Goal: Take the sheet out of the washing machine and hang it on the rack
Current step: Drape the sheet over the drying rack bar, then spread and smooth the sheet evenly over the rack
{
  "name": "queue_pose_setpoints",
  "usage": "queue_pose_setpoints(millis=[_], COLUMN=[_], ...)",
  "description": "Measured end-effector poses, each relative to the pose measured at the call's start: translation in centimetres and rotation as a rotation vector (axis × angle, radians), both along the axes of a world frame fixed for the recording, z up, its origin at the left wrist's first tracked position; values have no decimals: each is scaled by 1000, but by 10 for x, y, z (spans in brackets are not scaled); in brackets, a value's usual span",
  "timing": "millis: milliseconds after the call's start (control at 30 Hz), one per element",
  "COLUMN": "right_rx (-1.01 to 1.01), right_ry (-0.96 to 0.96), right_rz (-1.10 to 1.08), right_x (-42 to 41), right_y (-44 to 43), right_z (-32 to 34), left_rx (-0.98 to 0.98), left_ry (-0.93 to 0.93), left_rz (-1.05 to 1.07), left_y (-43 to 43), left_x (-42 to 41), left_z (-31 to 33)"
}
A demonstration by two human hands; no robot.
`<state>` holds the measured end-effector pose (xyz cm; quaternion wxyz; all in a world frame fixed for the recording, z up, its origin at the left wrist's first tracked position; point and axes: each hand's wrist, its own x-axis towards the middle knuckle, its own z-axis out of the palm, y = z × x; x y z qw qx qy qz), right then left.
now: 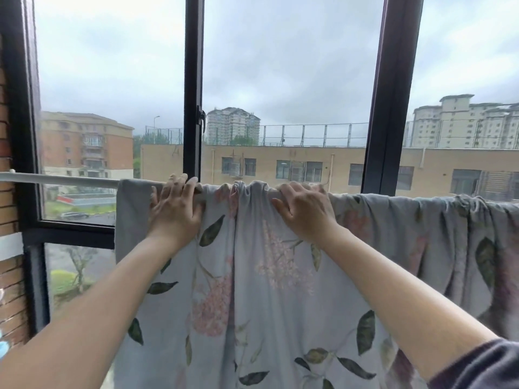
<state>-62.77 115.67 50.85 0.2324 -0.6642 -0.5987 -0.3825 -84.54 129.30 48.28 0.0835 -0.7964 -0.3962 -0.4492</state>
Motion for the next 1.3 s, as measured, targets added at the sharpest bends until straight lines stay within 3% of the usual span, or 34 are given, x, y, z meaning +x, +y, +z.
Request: queue_pose_setpoints(millis=[100, 167, 300, 467, 633, 800, 900, 1033, 1300], right_rx=[75, 117, -148, -230, -216, -37, -69, -35, 24], right_ry=[-6, 109, 416, 538, 644, 710, 768, 896, 921], right_rz=[106, 218, 315, 348, 323, 269, 276, 298, 211], right_x=[-7, -19, -45, -77, -123, -169, -205, -242, -261], right_y=[-6, -16, -26, -19, 3, 28, 48, 80, 144], right_z=[-36, -67, -138, -199, -212, -215, -217, -220, -203], left_rx=[2, -74, -343, -524, -557, -528, -665, -890, -1002], left_ry=[-83, -106, -119, -169, -234, -353, -430, -508, -301], left_rz=[-64, -79, -116, -116, -129, -166, -218, -471, -695], left_y=[-20, -30, -47, -60, -45, -6, 27, 53, 65], left_x=[-1, -3, -19, -53, -88, -122, -145, -161, -155], left_z=[-29, -58, -135, -203, -223, -220, -216, -221, -243])
